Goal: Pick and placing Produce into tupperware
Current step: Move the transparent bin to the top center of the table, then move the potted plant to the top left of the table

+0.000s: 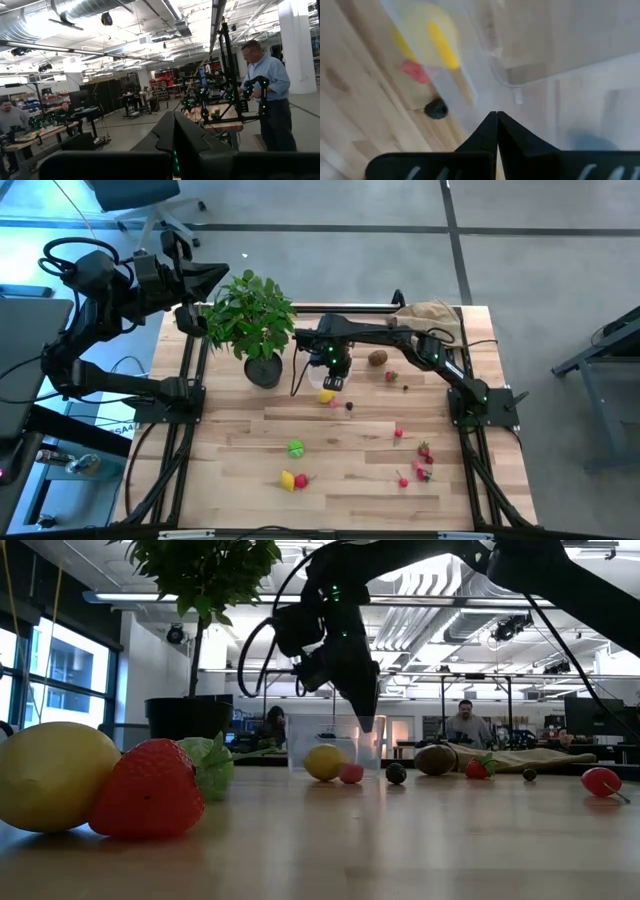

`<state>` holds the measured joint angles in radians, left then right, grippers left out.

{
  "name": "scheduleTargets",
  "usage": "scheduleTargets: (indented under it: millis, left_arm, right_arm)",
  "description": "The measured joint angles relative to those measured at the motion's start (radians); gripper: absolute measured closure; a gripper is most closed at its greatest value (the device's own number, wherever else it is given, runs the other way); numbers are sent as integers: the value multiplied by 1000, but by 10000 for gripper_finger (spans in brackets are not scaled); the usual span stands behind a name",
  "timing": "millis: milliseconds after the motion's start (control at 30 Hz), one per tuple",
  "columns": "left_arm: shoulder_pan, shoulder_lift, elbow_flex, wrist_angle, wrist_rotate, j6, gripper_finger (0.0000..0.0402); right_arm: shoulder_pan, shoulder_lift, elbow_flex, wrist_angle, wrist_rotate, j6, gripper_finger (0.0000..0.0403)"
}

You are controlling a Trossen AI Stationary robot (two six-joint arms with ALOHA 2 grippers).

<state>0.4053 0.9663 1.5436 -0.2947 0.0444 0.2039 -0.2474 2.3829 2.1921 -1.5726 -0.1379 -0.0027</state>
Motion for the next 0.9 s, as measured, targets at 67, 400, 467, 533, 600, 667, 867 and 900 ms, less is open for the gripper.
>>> scheduleTargets:
  millis: [67,400,467,533,600,667,867,900]
  left_arm:
    - [0,0,0,0,0,0,401]
    - [0,0,0,-2,0,4,401]
    - [0,0,0,-14,0,18,401]
    - [0,0,0,-26,0,31,401]
    - [0,0,0,-32,0,35,401]
    - [0,0,0,-32,-3,36,401]
    - [0,-2,0,-32,-12,61,401]
    - [0,-3,0,-31,-12,61,401]
  right_arm:
    - [0,0,0,0,30,3,402]
    - [-20,-6,0,5,69,-5,402]
    - [-26,-23,0,18,70,-14,402]
    - [-30,-50,0,41,70,-21,402]
    - [-39,-83,0,60,70,-23,402]
    - [-52,-114,1,73,70,-30,402]
    - [-113,-180,2,72,60,-44,402]
    - [-125,-188,2,72,52,-52,402]
